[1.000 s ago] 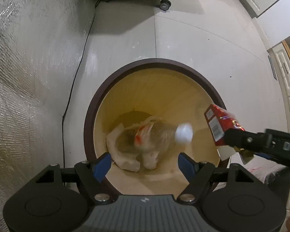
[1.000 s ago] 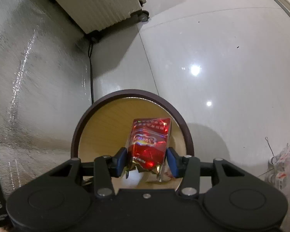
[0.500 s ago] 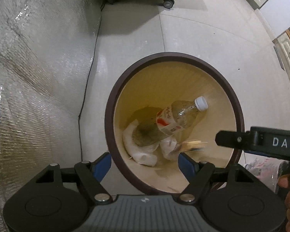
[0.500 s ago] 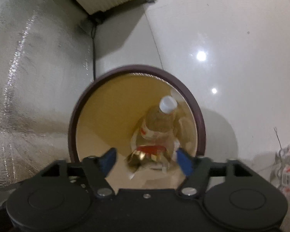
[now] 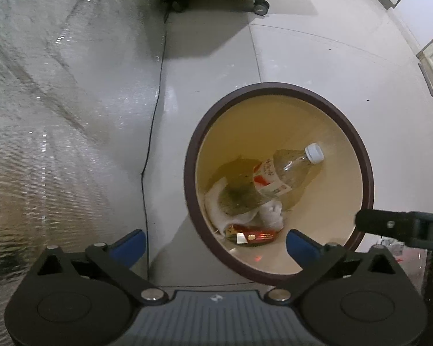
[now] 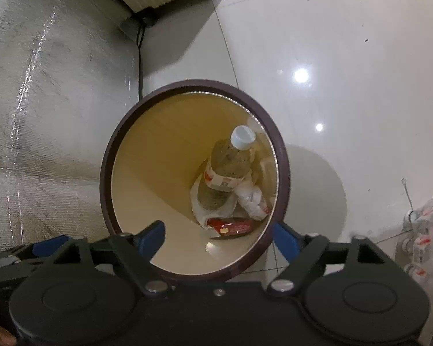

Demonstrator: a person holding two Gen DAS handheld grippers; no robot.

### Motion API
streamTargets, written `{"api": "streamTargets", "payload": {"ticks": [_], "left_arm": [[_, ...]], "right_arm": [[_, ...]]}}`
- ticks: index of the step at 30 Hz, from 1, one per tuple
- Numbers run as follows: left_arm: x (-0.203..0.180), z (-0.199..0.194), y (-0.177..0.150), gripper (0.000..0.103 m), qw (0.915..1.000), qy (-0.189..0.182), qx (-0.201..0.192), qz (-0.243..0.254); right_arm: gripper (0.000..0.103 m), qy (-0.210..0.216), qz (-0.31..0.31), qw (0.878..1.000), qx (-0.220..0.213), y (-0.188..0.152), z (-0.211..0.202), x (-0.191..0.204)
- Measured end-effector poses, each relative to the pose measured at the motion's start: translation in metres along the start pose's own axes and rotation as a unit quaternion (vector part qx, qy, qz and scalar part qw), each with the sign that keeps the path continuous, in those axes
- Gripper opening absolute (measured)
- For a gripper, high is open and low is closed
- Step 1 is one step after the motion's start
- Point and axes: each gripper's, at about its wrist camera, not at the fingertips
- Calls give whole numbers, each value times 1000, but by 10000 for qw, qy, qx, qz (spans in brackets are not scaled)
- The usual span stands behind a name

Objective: Collect trash
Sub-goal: 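Open both tools to drop the bottle and wrapper into the bin, then move both tools up from the bin back toward the checkered table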

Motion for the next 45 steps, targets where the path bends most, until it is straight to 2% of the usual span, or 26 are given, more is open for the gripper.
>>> {"api": "streamTargets", "payload": {"ticks": [1,9,14,27,45], "left_arm": [[2,-2,0,103,10000,-6,12,-8],[14,-26,-4,103,9999,28,-130,-21],[16,-40,-8,103,9997,129,-201,12],[33,-102,-33,103,9987,-4,-502,-13],[36,-201,-76,103,9918,-203,-1258,1]], "right_arm": [[95,-22,-22,10000,-37,-1,-2,1],[103,-355,-287,9986,-279,-4,-19,9],[103,-499,-563,9964,-380,-11,-37,18],[103,-822,-889,9913,-519,-39,-88,41],[103,-920,-972,9830,-1255,-98,-198,55]]}}
Point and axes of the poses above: each gripper's, at about its wrist camera, not at the fingertips, and z roughly the way its jaws point, x to its left, y to its top, and after that the axes turned 13 degrees about y, right-handed
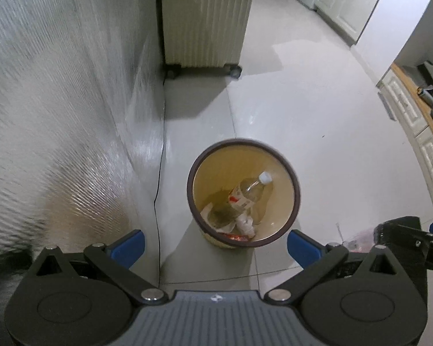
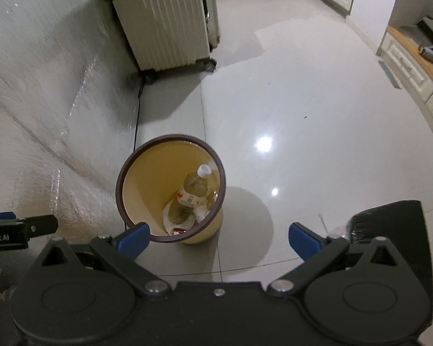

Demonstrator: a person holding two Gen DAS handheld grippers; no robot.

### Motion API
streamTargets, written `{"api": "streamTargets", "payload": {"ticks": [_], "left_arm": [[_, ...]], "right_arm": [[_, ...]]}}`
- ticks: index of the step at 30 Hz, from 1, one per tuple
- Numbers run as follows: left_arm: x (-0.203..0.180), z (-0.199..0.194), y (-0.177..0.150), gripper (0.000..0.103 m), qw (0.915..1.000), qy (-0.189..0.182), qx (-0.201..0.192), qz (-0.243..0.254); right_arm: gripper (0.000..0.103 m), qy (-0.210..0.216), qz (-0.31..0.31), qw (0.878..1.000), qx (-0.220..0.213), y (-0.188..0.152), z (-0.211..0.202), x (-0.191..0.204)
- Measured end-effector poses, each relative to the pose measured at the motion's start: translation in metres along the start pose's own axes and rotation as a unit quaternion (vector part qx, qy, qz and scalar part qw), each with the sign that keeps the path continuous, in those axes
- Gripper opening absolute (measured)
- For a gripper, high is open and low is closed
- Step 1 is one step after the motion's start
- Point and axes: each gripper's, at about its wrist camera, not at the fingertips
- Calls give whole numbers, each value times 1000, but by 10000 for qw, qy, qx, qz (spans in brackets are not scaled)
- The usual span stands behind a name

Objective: Collect trash
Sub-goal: 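Move both tools up from the bin back toward the checkered table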

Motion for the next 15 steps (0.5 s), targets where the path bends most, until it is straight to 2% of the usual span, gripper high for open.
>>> {"api": "streamTargets", "payload": {"ticks": [8,15], "left_arm": [[0,-79,-3,103,9974,-214,-686,94],[3,-147,-5,103,9902,-371,-1344,104]], "right_arm": [[103,-72,-85,9987,-496,-6,-67,8],[103,-44,-243,9942,-1050,-8,-133,22]]}}
Point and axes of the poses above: each gripper's, at about its wrist camera, not at the fingertips, and z roughly the way its jaws point, x to its left, y to its top, and after that the axes turned 13 degrees about y, right-handed
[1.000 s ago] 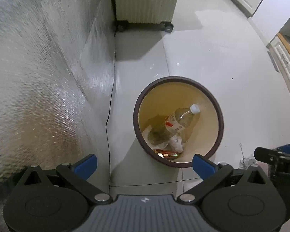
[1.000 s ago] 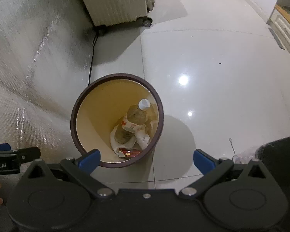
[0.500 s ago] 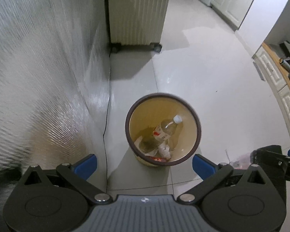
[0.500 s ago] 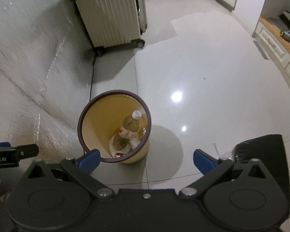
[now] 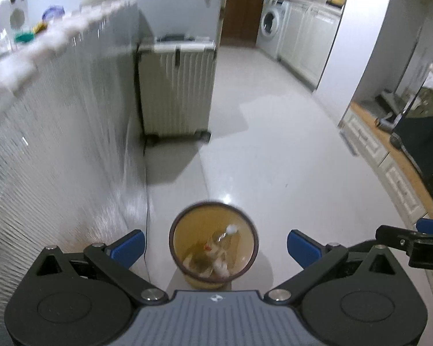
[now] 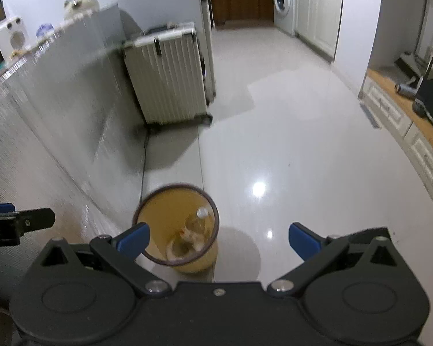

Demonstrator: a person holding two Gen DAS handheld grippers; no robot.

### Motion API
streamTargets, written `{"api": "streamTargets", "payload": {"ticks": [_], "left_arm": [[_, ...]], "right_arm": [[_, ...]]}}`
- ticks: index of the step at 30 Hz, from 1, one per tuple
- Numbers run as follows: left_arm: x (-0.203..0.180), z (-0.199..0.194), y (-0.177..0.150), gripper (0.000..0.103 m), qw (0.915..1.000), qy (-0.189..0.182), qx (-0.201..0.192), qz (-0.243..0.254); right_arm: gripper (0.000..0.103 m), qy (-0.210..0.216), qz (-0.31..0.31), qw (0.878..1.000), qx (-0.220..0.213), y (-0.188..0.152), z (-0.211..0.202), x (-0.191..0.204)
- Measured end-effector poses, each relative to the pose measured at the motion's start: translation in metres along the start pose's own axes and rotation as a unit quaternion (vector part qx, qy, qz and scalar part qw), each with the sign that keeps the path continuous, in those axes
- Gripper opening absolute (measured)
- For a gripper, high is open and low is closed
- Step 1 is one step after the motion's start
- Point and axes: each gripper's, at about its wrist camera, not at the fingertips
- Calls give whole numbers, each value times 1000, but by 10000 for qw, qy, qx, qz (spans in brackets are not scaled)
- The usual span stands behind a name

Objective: Collect trash
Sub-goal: 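Move both tools up from the bin back toward the checkered table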

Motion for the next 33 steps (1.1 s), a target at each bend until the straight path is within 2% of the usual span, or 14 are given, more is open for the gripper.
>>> {"api": "streamTargets", "payload": {"ticks": [5,14,28,33], "left_arm": [[5,-42,10,103,9989,-100,-450,-66],[28,-121,25,103,9917,-142,-1272,-114],[107,-185,41,103,9756,434,-2032,-714],[148,-199,48,103,9669,748,-2253,-933]], "right_arm": [[103,7,-144,9987,-495,14,-45,15],[103,145,-426,9907,-1280,33,-109,48],[103,640,-1145,9686,-2112,61,-158,125],[103,1061,-1333,9562,-2380,74,-158,154]]}}
Point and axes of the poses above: each gripper's, at about its wrist camera, not at the fingertips, and z roughly the way its jaws point, x to its left, y to its top, and after that the axes turned 13 degrees about y, right-handed
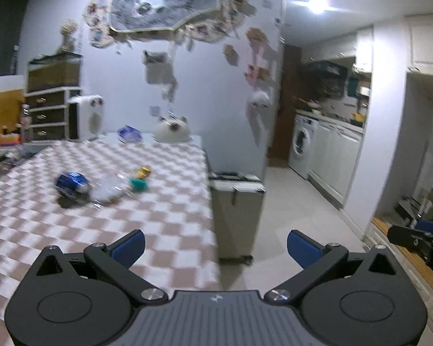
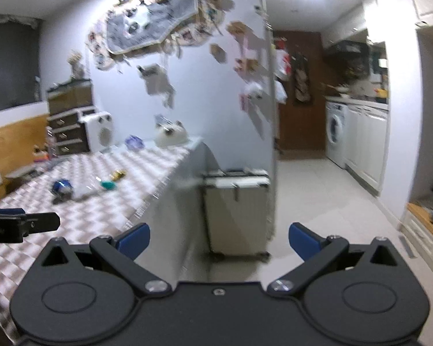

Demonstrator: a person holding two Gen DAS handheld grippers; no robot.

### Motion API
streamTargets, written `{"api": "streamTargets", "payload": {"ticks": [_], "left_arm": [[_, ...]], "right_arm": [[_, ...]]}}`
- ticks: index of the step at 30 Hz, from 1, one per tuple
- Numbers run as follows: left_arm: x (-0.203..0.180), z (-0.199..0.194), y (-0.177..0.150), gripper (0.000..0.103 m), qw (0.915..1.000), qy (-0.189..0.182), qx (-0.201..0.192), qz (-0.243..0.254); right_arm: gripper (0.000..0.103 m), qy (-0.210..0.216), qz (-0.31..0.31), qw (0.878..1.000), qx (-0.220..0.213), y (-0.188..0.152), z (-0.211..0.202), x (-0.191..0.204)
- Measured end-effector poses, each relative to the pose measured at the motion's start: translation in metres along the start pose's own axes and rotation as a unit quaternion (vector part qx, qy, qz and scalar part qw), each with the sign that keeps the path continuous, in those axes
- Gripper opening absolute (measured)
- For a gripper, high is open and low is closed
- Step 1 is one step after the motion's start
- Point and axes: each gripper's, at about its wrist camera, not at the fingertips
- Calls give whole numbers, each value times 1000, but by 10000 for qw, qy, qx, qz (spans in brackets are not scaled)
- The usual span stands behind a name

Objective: Collect trash
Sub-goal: 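Move both tools up from the bin back toward the checkered table, then grasp the blue Pepsi can with left tool while right tool grasps plastic bag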

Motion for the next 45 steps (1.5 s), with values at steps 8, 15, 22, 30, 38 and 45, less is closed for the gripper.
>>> {"api": "streamTargets", "payload": {"ticks": [8,15,22,30,38,45], "left_arm": [[70,13,35,103,9968,735,-280,-108],[129,49,68,103,9917,1229,-342,-174],[172,107,84,103,9923,1194,-226,-241],[189,188,60,99,9968,725,100,-308],[208,264,27,66,9929,605,600,-829],[229,295,19,65,9879,630,561,-1301]], "right_arm": [[103,698,26,9976,23,14,51,36],[103,833,47,9962,228,19,91,62],[103,906,18,9956,236,19,127,79],[103,1136,325,9928,212,30,173,84],[103,1198,263,9923,182,37,211,98],[103,1388,140,9898,279,46,254,111]]}}
Point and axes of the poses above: each gripper's, at about its wrist camera, not at the fingertips, and z roughly the way its jaws point, x to its left, y to its top, and after that the axes turned 13 degrees about y, right-handed
